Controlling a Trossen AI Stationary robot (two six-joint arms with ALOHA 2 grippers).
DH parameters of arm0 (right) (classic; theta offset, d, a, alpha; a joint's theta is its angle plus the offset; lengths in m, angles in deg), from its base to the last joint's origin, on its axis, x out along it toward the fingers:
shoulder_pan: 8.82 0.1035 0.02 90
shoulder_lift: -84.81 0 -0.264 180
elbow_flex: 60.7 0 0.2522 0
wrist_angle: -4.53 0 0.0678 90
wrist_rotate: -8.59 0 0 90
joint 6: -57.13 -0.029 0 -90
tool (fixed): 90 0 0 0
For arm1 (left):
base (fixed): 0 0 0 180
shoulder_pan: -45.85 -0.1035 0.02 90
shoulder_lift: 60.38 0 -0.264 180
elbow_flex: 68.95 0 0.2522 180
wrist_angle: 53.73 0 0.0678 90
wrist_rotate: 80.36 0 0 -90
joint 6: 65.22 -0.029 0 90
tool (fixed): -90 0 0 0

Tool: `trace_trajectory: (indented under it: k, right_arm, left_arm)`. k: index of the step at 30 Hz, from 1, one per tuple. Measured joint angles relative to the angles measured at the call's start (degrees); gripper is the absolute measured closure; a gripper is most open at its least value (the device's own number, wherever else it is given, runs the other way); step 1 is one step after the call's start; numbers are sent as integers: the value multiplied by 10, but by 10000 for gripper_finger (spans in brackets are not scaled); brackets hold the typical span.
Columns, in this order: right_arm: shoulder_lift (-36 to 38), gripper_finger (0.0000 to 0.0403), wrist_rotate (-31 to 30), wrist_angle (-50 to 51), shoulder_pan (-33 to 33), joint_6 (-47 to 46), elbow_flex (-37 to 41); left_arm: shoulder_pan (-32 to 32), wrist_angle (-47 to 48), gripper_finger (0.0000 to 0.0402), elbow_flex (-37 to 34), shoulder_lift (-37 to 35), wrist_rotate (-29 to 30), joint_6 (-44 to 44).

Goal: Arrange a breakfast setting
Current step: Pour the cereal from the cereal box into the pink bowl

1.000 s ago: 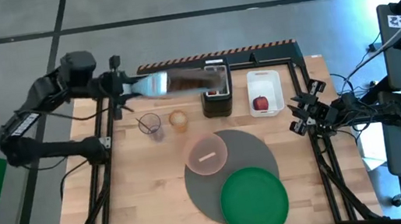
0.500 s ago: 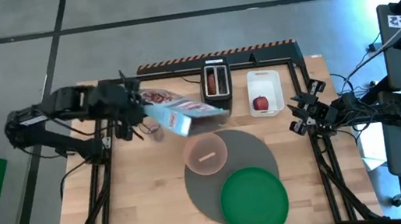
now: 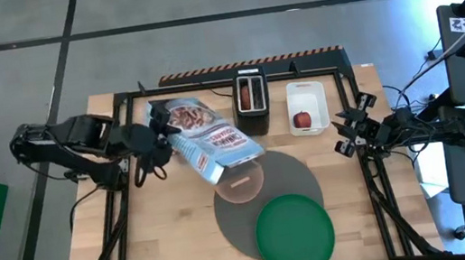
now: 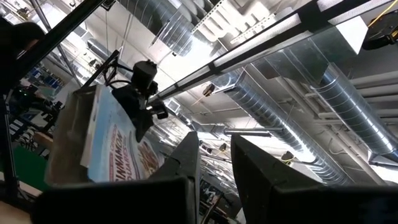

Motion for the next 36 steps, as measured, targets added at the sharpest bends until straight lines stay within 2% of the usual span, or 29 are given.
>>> trace_trajectory:
  k: [9, 17, 21, 27, 36]
  right_arm:
    - [0, 340, -3, 0, 0, 0, 0]
    - [0, 340, -15, 7, 0, 0, 0]
    - [0, 340, -19, 14, 0, 0, 0]
    - [0, 340, -25, 19, 0, 0, 0]
    - [0, 340, -26, 19, 0, 0, 0]
  left_arm:
    - [37, 54, 283, 0, 37, 91, -4]
    - [67, 65, 283, 0, 87, 99, -20]
    - [81, 97, 283, 0, 103, 129, -18]
    - [82, 114, 283, 0, 105, 146, -2]
    - [91, 117, 283, 0, 105, 176, -46]
